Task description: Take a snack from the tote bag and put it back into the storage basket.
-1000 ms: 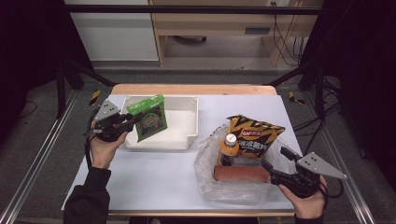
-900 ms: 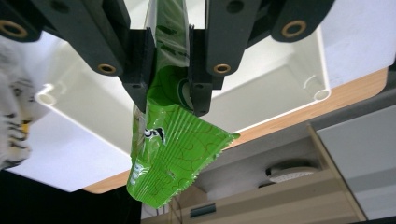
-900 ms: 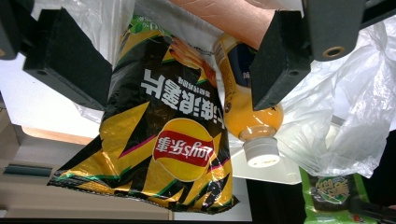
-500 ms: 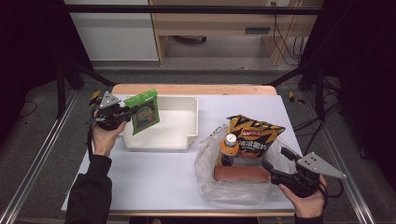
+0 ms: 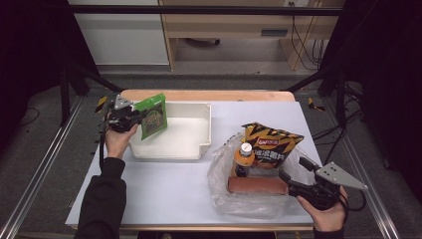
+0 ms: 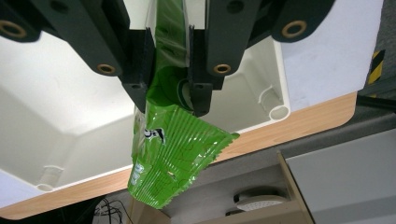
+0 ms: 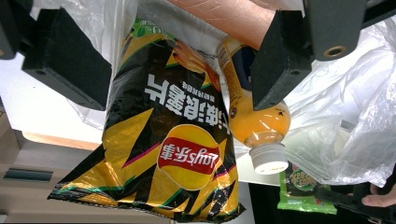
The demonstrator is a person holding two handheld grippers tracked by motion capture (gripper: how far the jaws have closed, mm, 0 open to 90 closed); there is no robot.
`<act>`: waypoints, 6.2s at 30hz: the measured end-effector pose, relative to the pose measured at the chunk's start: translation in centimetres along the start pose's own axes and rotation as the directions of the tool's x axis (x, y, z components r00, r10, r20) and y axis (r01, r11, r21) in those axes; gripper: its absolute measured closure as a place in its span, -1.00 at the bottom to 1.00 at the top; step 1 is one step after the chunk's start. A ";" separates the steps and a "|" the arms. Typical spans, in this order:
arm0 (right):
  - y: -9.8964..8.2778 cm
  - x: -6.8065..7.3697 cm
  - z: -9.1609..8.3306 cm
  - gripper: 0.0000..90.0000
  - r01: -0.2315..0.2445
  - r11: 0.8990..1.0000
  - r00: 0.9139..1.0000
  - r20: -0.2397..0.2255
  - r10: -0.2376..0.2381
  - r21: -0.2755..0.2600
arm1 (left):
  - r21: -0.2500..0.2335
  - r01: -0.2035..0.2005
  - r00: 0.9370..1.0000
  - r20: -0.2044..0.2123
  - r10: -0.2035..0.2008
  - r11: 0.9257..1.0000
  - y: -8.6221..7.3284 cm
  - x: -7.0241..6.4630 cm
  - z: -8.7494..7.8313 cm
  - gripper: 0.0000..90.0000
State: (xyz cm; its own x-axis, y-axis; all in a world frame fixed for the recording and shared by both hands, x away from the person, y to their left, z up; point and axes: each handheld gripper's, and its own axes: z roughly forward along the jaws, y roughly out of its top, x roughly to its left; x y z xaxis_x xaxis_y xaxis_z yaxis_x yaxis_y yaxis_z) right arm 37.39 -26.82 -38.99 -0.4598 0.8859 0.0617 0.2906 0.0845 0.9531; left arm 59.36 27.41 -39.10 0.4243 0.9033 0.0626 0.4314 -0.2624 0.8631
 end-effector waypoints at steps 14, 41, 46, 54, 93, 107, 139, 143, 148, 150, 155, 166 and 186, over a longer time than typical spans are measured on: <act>-0.2 -0.2 0.2 -0.53 -0.002 1.000 1.000 0.006 0.002 0.007 | 0.014 0.085 0.996 -0.036 -0.084 0.996 -0.9 1.6 2.0 0.56; -0.2 -0.1 0.2 -0.53 -0.006 1.000 1.000 0.000 0.006 0.008 | 0.111 0.221 0.971 -0.120 -0.207 0.969 -0.7 1.2 1.9 0.62; -0.2 -0.1 0.2 -0.53 -0.006 1.000 1.000 -0.002 0.006 0.009 | 0.116 0.217 0.970 -0.140 -0.200 0.969 -0.2 0.8 2.3 0.63; -0.2 -0.2 0.2 -0.53 -0.003 1.000 1.000 -0.001 0.003 0.008 | 0.114 0.212 0.963 -0.190 -0.188 0.971 -0.5 0.9 2.6 0.37; -0.5 -0.3 0.4 -0.49 0.003 1.000 1.000 0.000 -0.003 0.014 | 0.112 0.283 0.915 -0.329 -0.233 0.953 -3.3 -4.1 5.6 1.00; -0.5 -0.4 0.3 -0.48 0.002 1.000 1.000 0.006 -0.002 0.010 | 0.059 0.249 0.935 -0.277 -0.223 0.967 -2.9 -4.0 4.1 0.88; 0.9 -0.6 0.0 -0.42 -0.002 1.000 1.000 0.010 0.002 -0.023 | -0.093 0.067 0.998 0.024 -0.065 0.993 -6.9 -7.9 -6.8 -0.19; 1.4 -1.0 0.2 -0.41 -0.015 0.999 1.000 0.011 0.015 -0.035 | -0.119 0.047 0.999 0.029 -0.044 0.992 -7.8 -8.2 -7.8 -0.26; 2.0 -1.4 0.6 -0.41 -0.010 0.999 1.000 0.024 0.011 -0.037 | -0.125 0.040 0.998 0.060 -0.032 0.991 -8.4 -8.3 -8.7 -0.38; 2.1 -1.5 0.8 -0.42 0.000 0.999 0.999 0.032 0.001 -0.037 | -0.126 0.031 0.998 0.063 -0.024 0.992 -8.6 -8.5 -8.9 -0.38; 2.4 -2.2 2.0 -0.48 -0.016 0.999 0.999 0.049 0.017 -0.028 | -0.141 0.033 0.995 0.094 -0.020 0.990 -8.9 -8.9 -9.2 -0.28; 2.4 -3.2 4.9 -0.50 -0.043 0.999 0.997 0.057 0.042 0.014 | -0.158 0.053 0.989 0.146 -0.030 0.986 -9.5 -9.2 -9.1 -0.19; 2.1 -4.4 7.4 0.44 -0.062 0.997 0.998 -0.009 0.062 0.046 | -0.099 0.028 0.986 0.164 -0.012 0.995 -9.5 -10.2 -8.5 -0.33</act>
State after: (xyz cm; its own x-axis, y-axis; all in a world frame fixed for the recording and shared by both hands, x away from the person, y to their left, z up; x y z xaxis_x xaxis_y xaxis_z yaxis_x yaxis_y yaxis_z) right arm 46.24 -27.10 -39.49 -0.4488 0.8850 0.1235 0.3567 0.0507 0.9328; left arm 44.17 23.56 -43.72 0.5441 0.8385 -0.0305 0.3624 -0.2021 0.9098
